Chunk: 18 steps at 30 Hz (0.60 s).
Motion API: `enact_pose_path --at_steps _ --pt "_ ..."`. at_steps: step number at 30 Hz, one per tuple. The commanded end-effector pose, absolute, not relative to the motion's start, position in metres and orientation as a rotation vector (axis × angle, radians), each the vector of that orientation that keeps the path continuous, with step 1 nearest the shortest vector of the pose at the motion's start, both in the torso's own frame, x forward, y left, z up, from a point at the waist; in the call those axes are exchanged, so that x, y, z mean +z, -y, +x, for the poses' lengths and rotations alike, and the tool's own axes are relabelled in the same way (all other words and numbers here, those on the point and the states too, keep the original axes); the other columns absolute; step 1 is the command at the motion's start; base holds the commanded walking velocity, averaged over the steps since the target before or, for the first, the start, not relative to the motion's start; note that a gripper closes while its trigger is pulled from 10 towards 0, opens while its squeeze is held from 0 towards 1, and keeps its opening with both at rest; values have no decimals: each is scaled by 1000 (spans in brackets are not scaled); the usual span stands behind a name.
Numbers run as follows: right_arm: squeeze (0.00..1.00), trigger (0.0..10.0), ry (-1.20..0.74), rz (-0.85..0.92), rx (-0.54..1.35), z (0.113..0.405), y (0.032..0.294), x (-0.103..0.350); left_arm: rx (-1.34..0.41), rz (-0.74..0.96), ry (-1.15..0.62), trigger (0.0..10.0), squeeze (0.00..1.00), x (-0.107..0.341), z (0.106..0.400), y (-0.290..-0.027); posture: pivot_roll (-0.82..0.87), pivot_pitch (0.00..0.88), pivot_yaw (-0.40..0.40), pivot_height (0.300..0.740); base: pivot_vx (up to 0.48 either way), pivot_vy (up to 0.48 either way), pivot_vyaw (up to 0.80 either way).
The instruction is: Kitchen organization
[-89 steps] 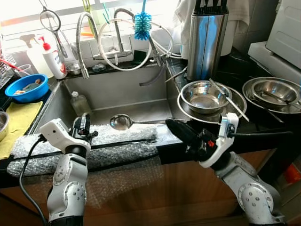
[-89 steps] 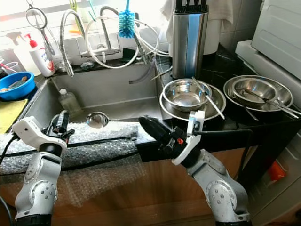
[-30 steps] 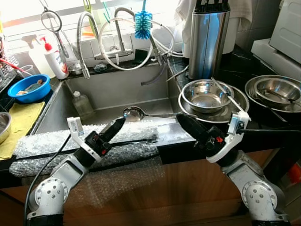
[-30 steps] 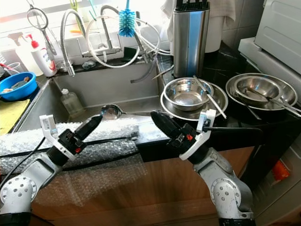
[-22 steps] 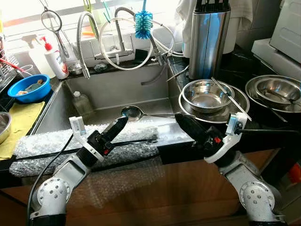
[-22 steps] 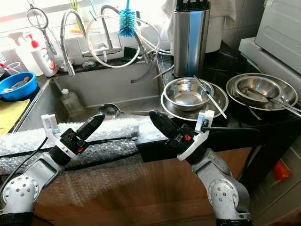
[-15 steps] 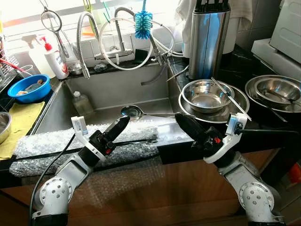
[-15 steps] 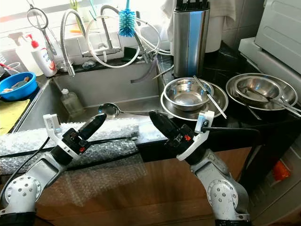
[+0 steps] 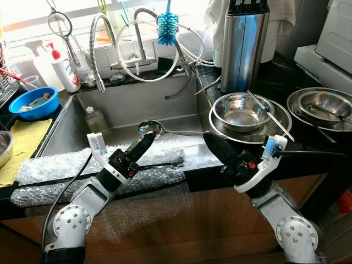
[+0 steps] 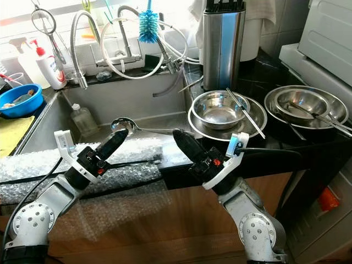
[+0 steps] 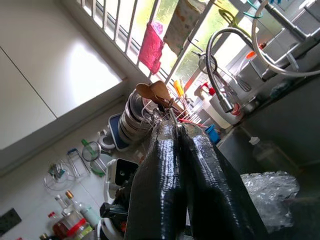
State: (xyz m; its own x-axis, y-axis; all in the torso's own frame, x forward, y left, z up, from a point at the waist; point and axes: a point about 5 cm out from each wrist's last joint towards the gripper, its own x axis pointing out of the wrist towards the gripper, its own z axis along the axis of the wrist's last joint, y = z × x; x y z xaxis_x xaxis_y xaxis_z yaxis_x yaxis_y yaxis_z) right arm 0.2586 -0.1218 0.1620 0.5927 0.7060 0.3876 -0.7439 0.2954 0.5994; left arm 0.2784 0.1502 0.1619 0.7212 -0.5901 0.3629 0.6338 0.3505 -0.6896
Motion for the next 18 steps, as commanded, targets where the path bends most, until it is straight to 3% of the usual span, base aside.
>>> enact_pose_path --at_steps 1,5,6,7,9,18 --pt "0 10000 59 831 988 256 118 168 -758 -903 77 10000 0 164 281 -157 -109 0 150 740 0 0 0" --pt "0 10000 44 830 985 255 117 165 -738 -921 91 10000 0 164 283 -160 -109 0 148 740 0 0 0" --pt "0 10000 42 829 985 254 117 165 -733 -926 93 5137 0 164 283 -160 -109 0 148 740 0 0 0" --pt "0 10000 39 828 985 254 116 164 -728 -931 95 5137 0 164 283 -161 -109 0 148 740 0 0 0" --pt "0 10000 37 825 985 254 116 164 -726 -941 98 0 0 164 283 -161 -110 0 149 740 0 0 0" --pt "0 10000 41 802 952 258 118 163 -733 -958 99 0 0 163 283 -161 -108 0 149 740 0 0 0"
